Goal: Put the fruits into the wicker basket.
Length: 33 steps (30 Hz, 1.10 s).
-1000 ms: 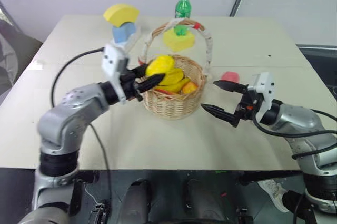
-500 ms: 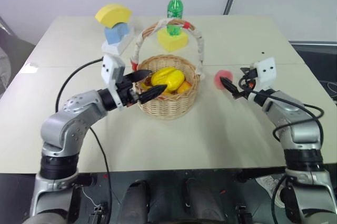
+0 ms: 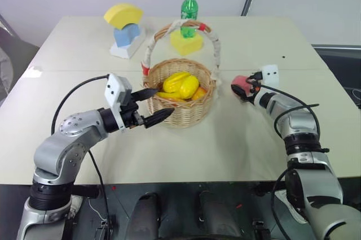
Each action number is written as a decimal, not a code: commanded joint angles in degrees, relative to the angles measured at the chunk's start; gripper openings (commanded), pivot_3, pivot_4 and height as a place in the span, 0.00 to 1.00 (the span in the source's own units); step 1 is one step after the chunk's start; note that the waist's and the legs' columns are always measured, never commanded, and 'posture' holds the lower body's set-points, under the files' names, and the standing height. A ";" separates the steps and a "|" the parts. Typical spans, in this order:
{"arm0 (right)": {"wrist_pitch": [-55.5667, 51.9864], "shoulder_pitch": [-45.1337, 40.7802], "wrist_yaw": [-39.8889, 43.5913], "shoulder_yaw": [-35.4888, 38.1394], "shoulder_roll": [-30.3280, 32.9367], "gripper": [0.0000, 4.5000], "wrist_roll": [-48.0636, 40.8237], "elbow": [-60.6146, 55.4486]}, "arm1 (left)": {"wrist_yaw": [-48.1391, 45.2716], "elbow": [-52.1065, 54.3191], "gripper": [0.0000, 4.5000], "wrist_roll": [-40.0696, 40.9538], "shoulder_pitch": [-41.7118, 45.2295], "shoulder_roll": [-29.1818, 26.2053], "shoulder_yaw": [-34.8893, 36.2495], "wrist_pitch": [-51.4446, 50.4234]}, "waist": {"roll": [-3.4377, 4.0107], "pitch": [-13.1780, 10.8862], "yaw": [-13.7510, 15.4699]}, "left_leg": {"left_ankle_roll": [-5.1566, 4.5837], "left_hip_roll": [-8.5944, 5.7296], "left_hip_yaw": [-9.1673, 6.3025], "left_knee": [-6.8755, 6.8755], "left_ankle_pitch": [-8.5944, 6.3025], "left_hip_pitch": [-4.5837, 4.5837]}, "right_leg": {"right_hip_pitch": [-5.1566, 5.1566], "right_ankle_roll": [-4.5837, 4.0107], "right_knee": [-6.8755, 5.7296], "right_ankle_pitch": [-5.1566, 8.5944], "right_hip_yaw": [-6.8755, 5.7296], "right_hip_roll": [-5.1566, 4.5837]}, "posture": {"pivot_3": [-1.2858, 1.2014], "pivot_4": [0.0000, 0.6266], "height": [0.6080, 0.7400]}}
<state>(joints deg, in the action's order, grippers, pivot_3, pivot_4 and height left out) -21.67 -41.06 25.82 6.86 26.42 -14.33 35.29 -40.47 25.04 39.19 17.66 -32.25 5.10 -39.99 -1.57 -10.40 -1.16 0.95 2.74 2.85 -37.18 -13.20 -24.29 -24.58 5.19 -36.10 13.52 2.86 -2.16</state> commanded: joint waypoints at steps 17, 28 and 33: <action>-15.44 15.72 16.85 -2.87 9.32 0.55 -19.76 -60.52 | -4.94 -2.41 1.00 -0.15 -7.76 -0.73 6.74 11.65 | 0.07 -0.01 -0.44 | -0.01 0.17 -0.03 0.04 -0.01 0.18 | 0.02 -0.14 -0.04 -0.03 0.01 0.13 | 0.52 0.24 1.00; -19.52 3.64 1.92 -15.08 -6.83 0.98 -9.56 -52.96 | -1.63 1.89 1.00 0.24 -9.26 1.19 6.11 11.64 | 0.05 0.01 -0.55 | 0.00 0.19 -0.05 0.06 -0.01 -0.17 | -0.22 -0.23 0.01 -0.11 0.00 0.15 | 0.52 0.24 1.00; -16.65 7.13 8.53 -9.96 -2.99 0.99 -14.29 -59.58 | -0.39 2.90 1.00 0.51 -9.31 2.06 5.45 11.32 | 0.04 0.01 0.27 | 0.00 0.17 -0.03 0.06 -0.01 -0.17 | -0.24 -0.23 0.02 -0.10 0.00 0.14 | 0.52 0.24 1.00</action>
<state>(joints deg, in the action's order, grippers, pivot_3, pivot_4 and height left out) -40.06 -34.73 31.33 -6.84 21.81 -25.50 -19.13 -41.12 25.57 38.86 8.31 -30.26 10.23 -29.26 -1.53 -10.39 -0.88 0.94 2.92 2.82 -37.13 -13.22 -24.45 -24.81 4.97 -36.09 13.42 2.86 -2.02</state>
